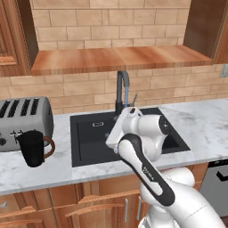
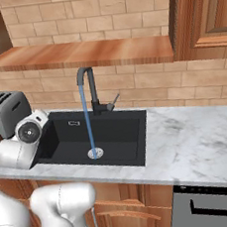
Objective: Turn on the sink faucet and place the jug under the water for a few seconds to fill it up.
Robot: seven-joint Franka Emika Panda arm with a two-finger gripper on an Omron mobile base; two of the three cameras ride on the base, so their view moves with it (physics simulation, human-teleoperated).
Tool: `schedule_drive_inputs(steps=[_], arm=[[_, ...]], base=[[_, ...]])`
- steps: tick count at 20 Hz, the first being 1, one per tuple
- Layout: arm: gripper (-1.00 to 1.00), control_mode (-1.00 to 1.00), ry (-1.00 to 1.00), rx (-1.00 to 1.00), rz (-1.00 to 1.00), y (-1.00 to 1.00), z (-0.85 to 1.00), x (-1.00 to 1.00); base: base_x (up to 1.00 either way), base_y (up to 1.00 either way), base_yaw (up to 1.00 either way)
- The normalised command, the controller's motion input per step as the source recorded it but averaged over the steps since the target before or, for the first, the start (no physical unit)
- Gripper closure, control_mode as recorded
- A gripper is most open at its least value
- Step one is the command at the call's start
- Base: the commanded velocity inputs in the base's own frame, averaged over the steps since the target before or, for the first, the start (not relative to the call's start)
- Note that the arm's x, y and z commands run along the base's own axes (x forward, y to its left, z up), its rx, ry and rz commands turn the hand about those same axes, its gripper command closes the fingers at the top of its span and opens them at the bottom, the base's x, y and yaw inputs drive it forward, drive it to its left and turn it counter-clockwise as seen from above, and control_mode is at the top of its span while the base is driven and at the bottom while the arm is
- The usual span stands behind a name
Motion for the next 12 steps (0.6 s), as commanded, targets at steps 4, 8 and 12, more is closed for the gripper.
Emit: schedule_drive_inputs(steps=[4, 8, 12], arm=[[-1.0, -1.0, 0.0, 0.01, 0.2, 0.44, -0.32, -0.2], [-1.0, -1.0, 0.0, 0.01, 0.19, 0.5, -0.17, -0.01], [-1.0, -1.0, 0.05, 0.0, 0.19, 0.54, -0.03, 0.08]], base=[[0.0, 0.0, 0.0], [0.0, 0.0, 0.0], [0.0, 0.0, 0.0]])
